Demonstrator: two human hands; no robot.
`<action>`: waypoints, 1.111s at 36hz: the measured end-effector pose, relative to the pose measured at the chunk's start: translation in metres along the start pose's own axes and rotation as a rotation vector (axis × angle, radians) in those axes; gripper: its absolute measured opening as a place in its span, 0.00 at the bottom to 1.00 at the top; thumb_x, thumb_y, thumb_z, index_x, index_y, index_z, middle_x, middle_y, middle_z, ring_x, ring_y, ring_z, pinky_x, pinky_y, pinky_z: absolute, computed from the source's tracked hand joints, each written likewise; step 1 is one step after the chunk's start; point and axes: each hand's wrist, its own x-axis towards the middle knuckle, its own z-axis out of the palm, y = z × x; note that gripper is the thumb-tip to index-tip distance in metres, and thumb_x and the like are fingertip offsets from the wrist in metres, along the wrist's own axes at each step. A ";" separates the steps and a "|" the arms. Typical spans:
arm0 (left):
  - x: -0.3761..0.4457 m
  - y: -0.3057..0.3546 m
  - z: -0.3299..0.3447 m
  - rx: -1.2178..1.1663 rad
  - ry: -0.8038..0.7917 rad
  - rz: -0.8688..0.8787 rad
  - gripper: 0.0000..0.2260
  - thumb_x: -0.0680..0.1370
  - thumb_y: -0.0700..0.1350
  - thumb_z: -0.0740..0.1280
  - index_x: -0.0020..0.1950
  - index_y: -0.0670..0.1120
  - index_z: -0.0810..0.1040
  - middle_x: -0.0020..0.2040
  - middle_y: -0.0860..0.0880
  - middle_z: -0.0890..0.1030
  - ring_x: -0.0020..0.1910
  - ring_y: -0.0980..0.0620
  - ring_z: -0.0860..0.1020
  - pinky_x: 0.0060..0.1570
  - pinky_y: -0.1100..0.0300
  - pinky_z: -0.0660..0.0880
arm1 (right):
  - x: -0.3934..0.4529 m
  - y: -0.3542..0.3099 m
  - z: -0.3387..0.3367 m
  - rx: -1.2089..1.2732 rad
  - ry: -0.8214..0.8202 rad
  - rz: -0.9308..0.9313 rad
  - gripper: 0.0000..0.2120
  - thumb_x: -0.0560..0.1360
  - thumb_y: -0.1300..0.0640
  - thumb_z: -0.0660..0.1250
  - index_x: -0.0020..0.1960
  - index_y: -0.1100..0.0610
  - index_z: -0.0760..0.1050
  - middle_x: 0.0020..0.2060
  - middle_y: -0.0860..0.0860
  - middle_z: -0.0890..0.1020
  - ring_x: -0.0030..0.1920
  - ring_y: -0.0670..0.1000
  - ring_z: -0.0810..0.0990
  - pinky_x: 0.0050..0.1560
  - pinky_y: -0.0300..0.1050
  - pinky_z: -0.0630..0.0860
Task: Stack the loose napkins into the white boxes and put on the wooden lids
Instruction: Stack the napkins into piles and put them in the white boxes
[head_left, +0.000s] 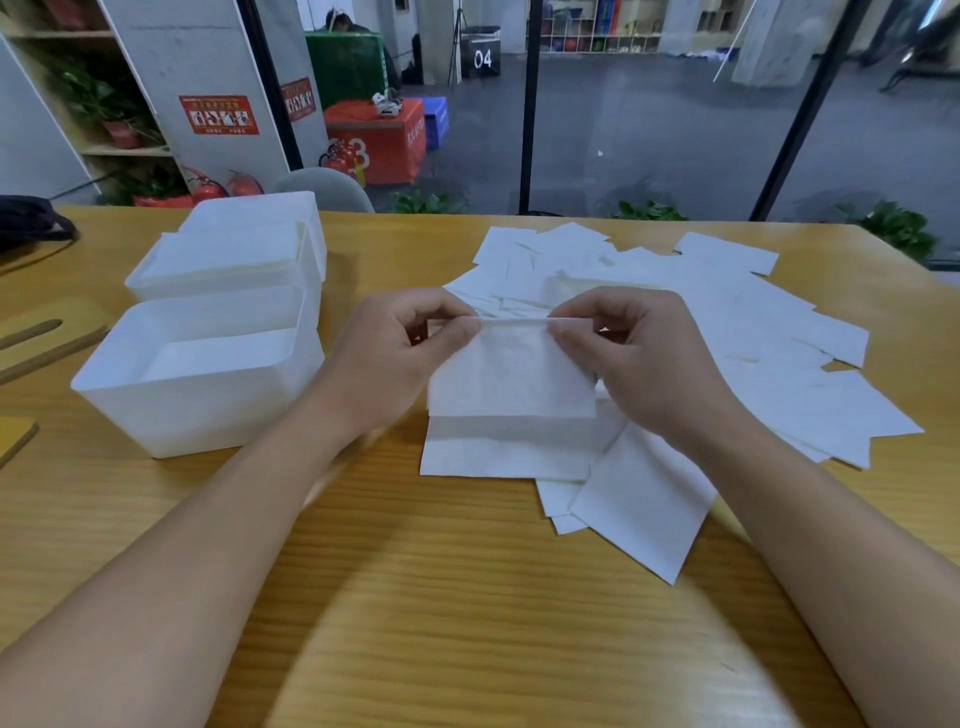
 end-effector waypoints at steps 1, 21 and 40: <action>0.001 0.000 -0.002 -0.012 -0.026 -0.026 0.06 0.85 0.45 0.72 0.50 0.47 0.87 0.38 0.62 0.82 0.35 0.61 0.75 0.40 0.66 0.70 | 0.000 -0.001 -0.001 0.024 -0.003 0.030 0.05 0.81 0.57 0.75 0.47 0.53 0.87 0.36 0.51 0.85 0.34 0.50 0.81 0.36 0.44 0.77; -0.002 -0.008 -0.009 0.202 -0.467 -0.276 0.06 0.82 0.53 0.75 0.55 0.57 0.79 0.32 0.52 0.80 0.32 0.54 0.76 0.45 0.50 0.76 | -0.006 0.008 0.001 -0.446 -0.328 0.103 0.06 0.75 0.52 0.79 0.49 0.47 0.83 0.32 0.44 0.80 0.31 0.41 0.77 0.36 0.39 0.72; -0.003 -0.013 0.001 0.307 -0.315 -0.265 0.10 0.78 0.58 0.79 0.44 0.55 0.82 0.40 0.54 0.84 0.33 0.62 0.75 0.38 0.61 0.71 | -0.007 0.020 0.034 -0.753 -0.477 -0.214 0.26 0.79 0.25 0.55 0.68 0.36 0.77 0.79 0.38 0.69 0.67 0.49 0.63 0.63 0.47 0.56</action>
